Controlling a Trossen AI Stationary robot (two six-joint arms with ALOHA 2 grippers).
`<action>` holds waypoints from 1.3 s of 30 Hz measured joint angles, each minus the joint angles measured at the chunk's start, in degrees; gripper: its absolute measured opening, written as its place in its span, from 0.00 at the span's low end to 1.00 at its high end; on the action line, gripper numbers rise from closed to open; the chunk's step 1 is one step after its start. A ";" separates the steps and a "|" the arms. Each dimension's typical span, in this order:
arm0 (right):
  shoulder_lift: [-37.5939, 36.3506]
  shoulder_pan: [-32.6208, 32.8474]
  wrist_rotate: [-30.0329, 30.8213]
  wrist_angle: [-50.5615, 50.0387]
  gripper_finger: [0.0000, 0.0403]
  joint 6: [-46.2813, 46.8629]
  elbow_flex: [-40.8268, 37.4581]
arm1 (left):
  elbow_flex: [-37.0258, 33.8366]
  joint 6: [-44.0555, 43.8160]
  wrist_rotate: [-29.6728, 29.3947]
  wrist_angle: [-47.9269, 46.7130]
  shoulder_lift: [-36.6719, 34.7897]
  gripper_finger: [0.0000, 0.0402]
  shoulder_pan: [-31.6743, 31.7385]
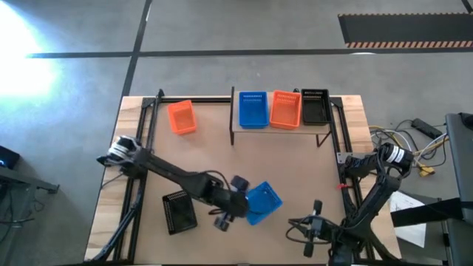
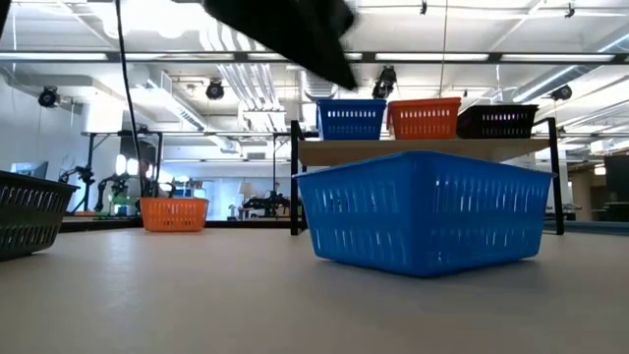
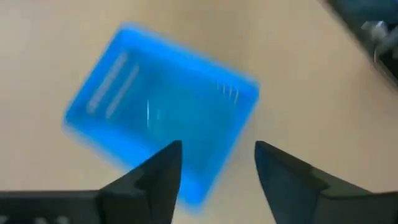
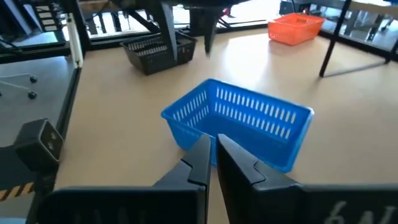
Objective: Stack baskets on shelf by color
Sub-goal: Stack the black bin on top of the black bin on the shelf
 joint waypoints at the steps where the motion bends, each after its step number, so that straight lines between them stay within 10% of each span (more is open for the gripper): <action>1: 0.00 -0.02 0.07 0.14 0.04 1.19 -0.33 | -0.40 -2.11 -0.89 -3.34 -1.57 0.49 -0.03; 8: 2.51 -0.09 0.64 1.70 0.04 3.32 -0.82 | -11.36 -23.69 -9.29 -26.98 -15.55 0.52 -2.11; 16: 5.81 -0.20 1.95 2.30 0.04 4.64 -0.82 | -25.71 -52.52 -9.56 -29.31 -32.85 0.47 -18.73; 27: 5.76 -2.55 2.00 9.69 0.04 -7.84 0.77 | -27.16 -96.48 -5.54 -32.99 -28.39 0.29 -39.20; 39: 5.62 -3.81 0.98 9.62 0.04 -34.94 14.77 | -39.61 -87.59 -14.57 -2.06 -20.40 0.10 -31.76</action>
